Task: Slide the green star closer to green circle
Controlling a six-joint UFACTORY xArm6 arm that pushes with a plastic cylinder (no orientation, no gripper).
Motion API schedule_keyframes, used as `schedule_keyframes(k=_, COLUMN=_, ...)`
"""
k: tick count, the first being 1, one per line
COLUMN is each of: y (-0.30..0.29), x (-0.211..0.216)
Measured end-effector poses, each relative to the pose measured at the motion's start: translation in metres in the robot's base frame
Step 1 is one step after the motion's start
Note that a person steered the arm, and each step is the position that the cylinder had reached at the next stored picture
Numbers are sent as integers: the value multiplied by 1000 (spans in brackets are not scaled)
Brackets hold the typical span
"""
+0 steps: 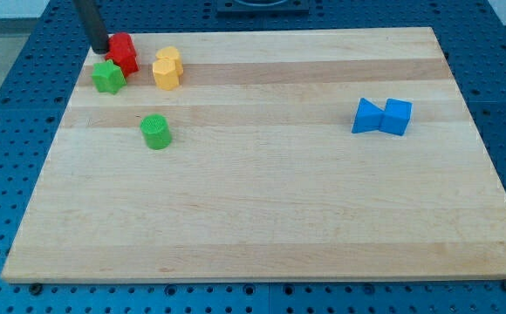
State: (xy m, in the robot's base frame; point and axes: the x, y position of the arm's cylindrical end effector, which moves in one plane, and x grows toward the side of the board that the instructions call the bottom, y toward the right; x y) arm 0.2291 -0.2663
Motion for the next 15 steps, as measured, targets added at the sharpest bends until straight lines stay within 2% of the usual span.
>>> schedule_keyframes(k=1, y=5, x=0)
schedule_keyframes(k=3, y=-39, x=1)
schedule_keyframes(k=5, y=-39, x=34)
schedule_keyframes(k=7, y=-8, x=50)
schedule_keyframes(k=9, y=2, x=56)
schedule_keyframes(k=12, y=11, x=103)
schedule_keyframes(k=13, y=12, x=103)
schedule_keyframes(k=15, y=60, x=106)
